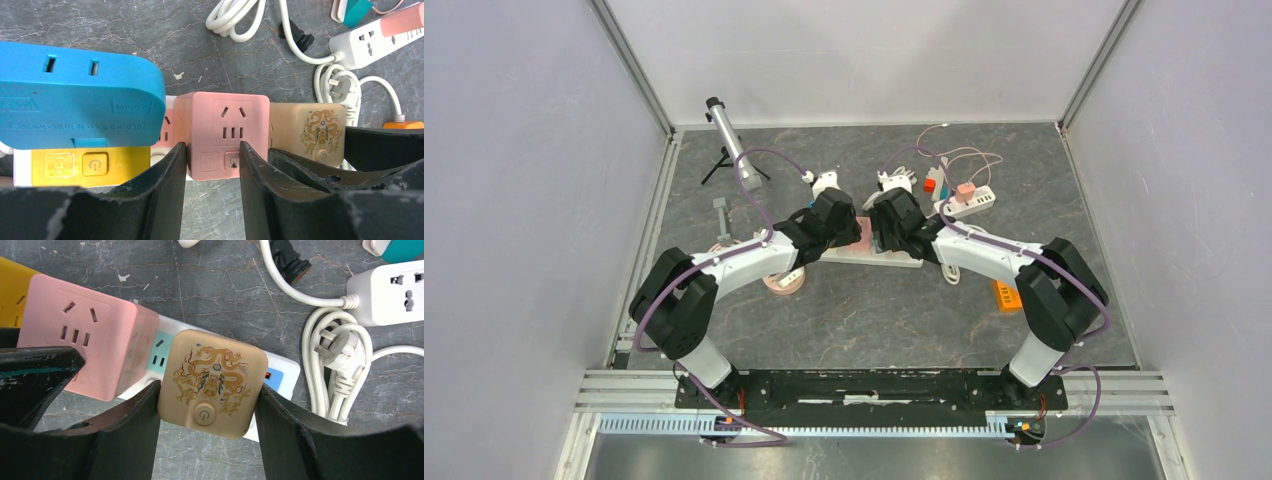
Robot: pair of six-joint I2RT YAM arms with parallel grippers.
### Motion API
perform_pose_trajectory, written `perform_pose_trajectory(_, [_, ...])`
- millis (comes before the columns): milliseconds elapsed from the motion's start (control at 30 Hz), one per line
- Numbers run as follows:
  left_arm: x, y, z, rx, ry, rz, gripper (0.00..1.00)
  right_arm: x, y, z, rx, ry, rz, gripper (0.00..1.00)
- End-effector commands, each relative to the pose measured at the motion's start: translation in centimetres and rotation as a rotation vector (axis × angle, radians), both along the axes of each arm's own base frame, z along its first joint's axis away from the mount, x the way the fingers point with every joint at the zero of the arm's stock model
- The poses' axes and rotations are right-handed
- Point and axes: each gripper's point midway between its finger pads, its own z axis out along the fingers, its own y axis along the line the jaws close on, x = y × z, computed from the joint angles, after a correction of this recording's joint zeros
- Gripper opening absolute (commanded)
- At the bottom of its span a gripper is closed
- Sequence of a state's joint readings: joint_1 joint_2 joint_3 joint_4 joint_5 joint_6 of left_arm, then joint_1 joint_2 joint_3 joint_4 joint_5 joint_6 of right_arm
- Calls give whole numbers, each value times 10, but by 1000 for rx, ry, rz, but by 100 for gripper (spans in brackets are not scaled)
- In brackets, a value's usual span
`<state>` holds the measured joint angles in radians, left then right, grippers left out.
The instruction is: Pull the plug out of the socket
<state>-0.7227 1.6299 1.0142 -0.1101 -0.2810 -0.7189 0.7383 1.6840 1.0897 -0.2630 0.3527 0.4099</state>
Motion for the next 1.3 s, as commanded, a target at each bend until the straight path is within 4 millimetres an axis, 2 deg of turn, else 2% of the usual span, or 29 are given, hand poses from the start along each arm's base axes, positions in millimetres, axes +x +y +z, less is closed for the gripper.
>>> perform_pose_trajectory(0, [-59,50,-86,278,278,-12,37,5,33,55,189,-78,97,0])
perform_pose_trajectory(67, [-61,50,-88,276,286,-12,37,11,35,74,307,-90,111,0])
perform_pose_trajectory(133, [-62,50,-89,275,292,-15,36,11,41,74,427,-39,149,0])
perform_pose_trajectory(267, [-63,47,-90,265,302,-22,36,9,36,40,228,-19,152,0])
perform_pose_trajectory(367, [-63,46,-91,261,304,-21,36,7,30,33,87,-45,130,0])
perform_pose_trajectory(467, [-63,44,-93,256,314,-23,36,13,26,52,69,-86,118,0])
perform_pose_trajectory(533, [-64,43,-96,257,325,-27,35,16,30,70,176,-99,136,0])
perform_pose_trajectory(600, [-65,43,-97,254,329,-26,35,19,34,77,306,-82,160,0])
perform_pose_trajectory(667, [-66,44,-99,257,334,-25,35,18,37,72,320,-70,181,0])
perform_pose_trajectory(800, [-66,44,-102,261,341,-21,35,8,38,41,107,-57,192,0])
perform_pose_trajectory(867, [-67,44,-103,259,344,-21,35,6,36,39,97,-47,183,0])
perform_pose_trajectory(1033, [-72,46,-109,260,366,-18,35,18,41,99,268,-117,187,0])
perform_pose_trajectory(1100, [-75,47,-113,260,373,-16,35,19,44,109,299,-128,200,0])
perform_pose_trajectory(1167, [-76,48,-114,261,378,-15,35,18,45,97,277,-117,199,0])
perform_pose_trajectory(1267, [-75,47,-115,260,379,-14,34,15,35,69,156,-94,165,0])
